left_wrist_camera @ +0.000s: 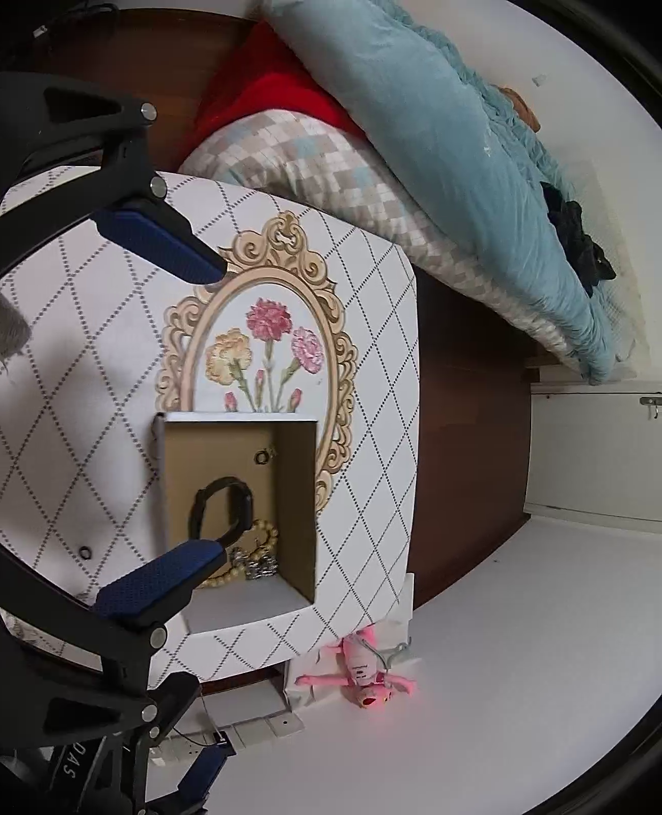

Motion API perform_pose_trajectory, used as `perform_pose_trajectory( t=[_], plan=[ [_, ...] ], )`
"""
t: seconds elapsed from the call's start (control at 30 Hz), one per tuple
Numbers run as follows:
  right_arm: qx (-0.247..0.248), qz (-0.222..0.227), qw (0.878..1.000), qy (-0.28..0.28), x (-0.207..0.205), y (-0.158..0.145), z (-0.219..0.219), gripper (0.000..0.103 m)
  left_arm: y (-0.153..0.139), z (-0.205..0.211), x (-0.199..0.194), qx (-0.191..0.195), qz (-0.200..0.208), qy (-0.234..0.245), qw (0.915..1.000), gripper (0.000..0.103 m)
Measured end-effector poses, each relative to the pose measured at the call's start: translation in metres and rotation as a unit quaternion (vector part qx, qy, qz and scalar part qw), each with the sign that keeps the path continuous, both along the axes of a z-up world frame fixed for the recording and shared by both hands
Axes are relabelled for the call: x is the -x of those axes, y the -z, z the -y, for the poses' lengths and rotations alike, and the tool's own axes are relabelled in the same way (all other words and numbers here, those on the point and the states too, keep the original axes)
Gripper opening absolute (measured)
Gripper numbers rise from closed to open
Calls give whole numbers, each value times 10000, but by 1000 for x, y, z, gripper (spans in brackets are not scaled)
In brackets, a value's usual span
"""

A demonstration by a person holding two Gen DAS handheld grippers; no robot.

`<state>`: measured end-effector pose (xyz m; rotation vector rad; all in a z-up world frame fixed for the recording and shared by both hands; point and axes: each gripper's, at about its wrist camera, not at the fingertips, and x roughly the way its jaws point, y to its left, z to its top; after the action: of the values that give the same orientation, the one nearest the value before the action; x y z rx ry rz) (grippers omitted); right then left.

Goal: Organize jewelry
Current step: 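Lift both tools away from the box, then grasp the last black ring with the left tool while the right tool grasps the thin silver link bracelet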

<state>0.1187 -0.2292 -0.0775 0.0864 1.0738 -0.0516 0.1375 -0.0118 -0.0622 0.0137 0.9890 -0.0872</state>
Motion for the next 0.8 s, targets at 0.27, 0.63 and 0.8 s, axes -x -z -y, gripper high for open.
perform_pose_trajectory(
  t=[0.27, 0.63, 0.8],
  plan=[
    [1, -694, 9970, 335, 35, 66, 38, 103, 50, 8, 34, -245, -324, -97, 9991, 103],
    [87, -959, 9951, 203, 46, 138, 46, 81, 125, 23, 51, -596, -1071, 11, 9925, 103],
    [136, -624, 9979, 105, 47, 137, 32, 62, 132, 28, 55, -590, -1146, 55, 9916, 103]
  ],
)
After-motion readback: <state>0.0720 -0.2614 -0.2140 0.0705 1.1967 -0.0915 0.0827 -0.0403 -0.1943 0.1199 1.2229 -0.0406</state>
